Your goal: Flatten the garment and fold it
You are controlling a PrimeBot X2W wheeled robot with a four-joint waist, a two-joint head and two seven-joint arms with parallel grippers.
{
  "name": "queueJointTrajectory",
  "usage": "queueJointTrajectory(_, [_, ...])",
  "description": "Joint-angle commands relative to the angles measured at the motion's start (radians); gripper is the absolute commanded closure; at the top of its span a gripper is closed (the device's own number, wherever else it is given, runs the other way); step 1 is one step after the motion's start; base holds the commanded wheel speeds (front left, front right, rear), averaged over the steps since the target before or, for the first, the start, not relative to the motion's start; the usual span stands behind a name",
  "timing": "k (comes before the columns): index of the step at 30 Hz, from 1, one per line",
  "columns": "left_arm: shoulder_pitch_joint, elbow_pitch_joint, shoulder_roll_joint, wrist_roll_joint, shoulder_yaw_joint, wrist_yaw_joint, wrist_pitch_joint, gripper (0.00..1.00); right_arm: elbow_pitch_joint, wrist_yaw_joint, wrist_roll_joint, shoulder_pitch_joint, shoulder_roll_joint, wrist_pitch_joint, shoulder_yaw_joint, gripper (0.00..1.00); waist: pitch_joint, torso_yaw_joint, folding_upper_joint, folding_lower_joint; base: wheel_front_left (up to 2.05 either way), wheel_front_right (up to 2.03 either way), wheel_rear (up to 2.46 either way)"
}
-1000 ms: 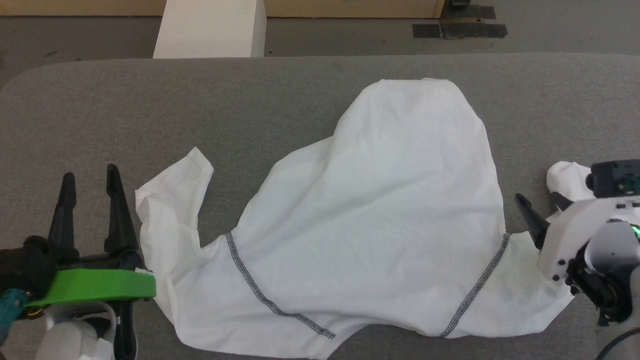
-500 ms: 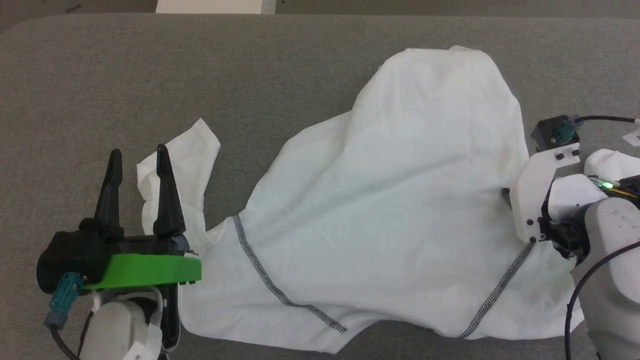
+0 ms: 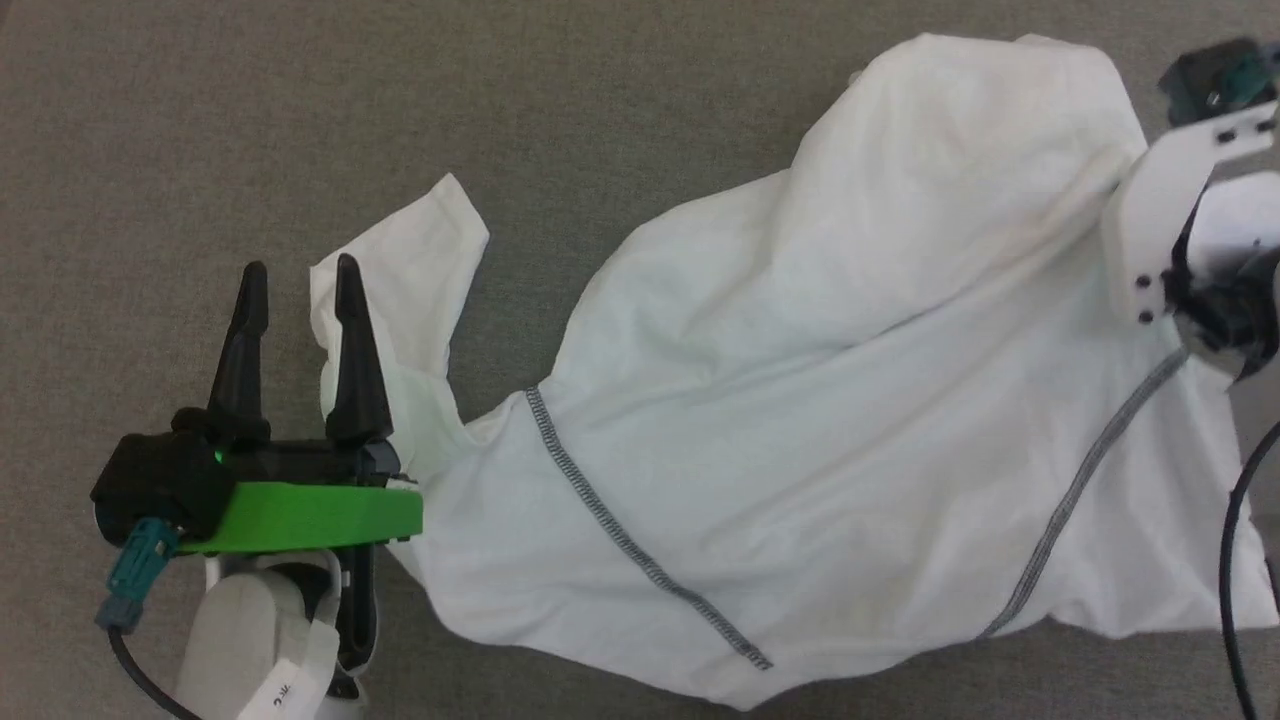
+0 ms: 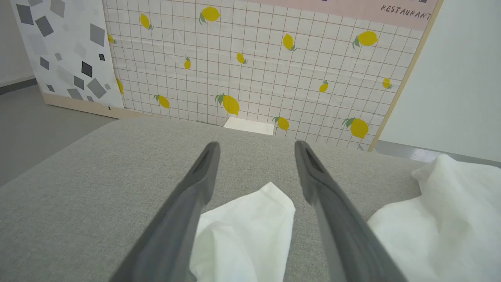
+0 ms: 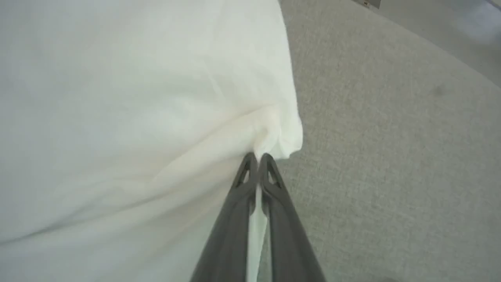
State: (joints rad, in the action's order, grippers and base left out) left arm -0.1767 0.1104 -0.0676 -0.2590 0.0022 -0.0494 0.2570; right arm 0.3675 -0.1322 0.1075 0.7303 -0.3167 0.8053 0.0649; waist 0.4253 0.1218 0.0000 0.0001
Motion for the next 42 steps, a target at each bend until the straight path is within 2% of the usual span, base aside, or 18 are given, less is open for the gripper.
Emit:
queueJointTrajectory(1, [-0.030,-0.002,0.007,0.019,-0.001,-0.013,0.005,0.00,0.021,0.002,-0.033,0.085,0.003,-0.041,-0.020,1.00,0.045,0.036,0.0000,-0.0001,0.00,0.00,0.00])
queueJointTrajectory(7, [-0.048,-0.014,0.014,0.025,-0.001,-0.027,0.005,0.00,0.101,0.002,-0.128,0.226,0.036,-0.176,-0.073,1.00,0.070,0.058,0.0000,-0.0001,0.00,0.00,0.00])
queueJointTrajectory(9, [-0.050,-0.020,0.016,0.027,0.001,-0.029,0.005,0.00,0.145,0.002,-0.148,0.243,0.055,-0.186,-0.091,1.00,0.072,0.061,0.0000,-0.0001,0.00,0.00,0.00])
queueJointTrajectory(10, [-0.050,-0.023,0.016,0.027,0.002,-0.030,0.005,0.00,0.171,0.002,-0.155,0.247,0.063,-0.179,-0.095,0.58,0.070,0.062,0.0000,-0.0001,0.00,0.00,0.00])
queueJointTrajectory(11, [-0.050,-0.025,0.016,0.027,0.003,-0.030,0.005,0.00,0.190,0.002,-0.160,0.248,0.066,-0.173,-0.094,0.00,0.067,0.063,0.0000,-0.0001,0.00,0.00,0.00])
queueJointTrajectory(17, [-0.039,-0.033,0.017,0.020,0.003,-0.023,0.005,0.00,0.223,0.002,-0.122,0.249,0.068,-0.222,-0.104,0.00,0.013,0.046,0.0000,-0.0001,0.00,0.00,0.00])
queueJointTrajectory(23, [-0.006,-0.047,0.017,0.031,0.014,-0.024,0.005,0.00,0.107,0.002,0.003,0.170,0.074,-0.396,-0.096,0.00,-0.092,-0.003,0.0000,-0.0001,0.00,0.00,0.00])
queueJointTrajectory(28, [0.041,-0.063,0.017,0.035,0.014,-0.021,0.005,0.00,-0.056,0.002,0.112,-0.007,0.081,-0.513,-0.097,0.00,-0.181,-0.045,0.0000,-0.0001,0.00,0.00,0.00])
queueJointTrajectory(32, [0.069,-0.086,0.017,0.026,0.006,-0.020,0.005,0.00,-0.177,0.002,0.151,-0.195,0.093,-0.568,-0.134,0.00,-0.227,-0.067,0.0000,-0.0001,0.00,0.00,0.00])
queueJointTrajectory(35, [0.085,-0.103,0.017,0.021,-0.006,-0.021,0.005,0.00,-0.248,0.002,0.171,-0.334,0.128,-0.586,-0.167,0.00,-0.247,-0.081,0.0000,-0.0001,0.00,0.00,0.00])
queueJointTrajectory(38, [0.093,-0.123,0.017,-0.009,-0.018,-0.023,0.005,0.00,-0.317,0.002,0.197,-0.467,0.194,-0.593,-0.216,0.00,-0.259,-0.099,0.0000,-0.0001,0.00,0.00,0.00])
queueJointTrajectory(42, [0.035,-0.139,0.010,-0.037,-0.060,-0.043,-0.039,0.00,-0.382,0.002,0.223,-0.573,0.242,-0.599,-0.290,0.00,-0.259,-0.112,0.0000,-0.0001,0.00,0.00,0.00])
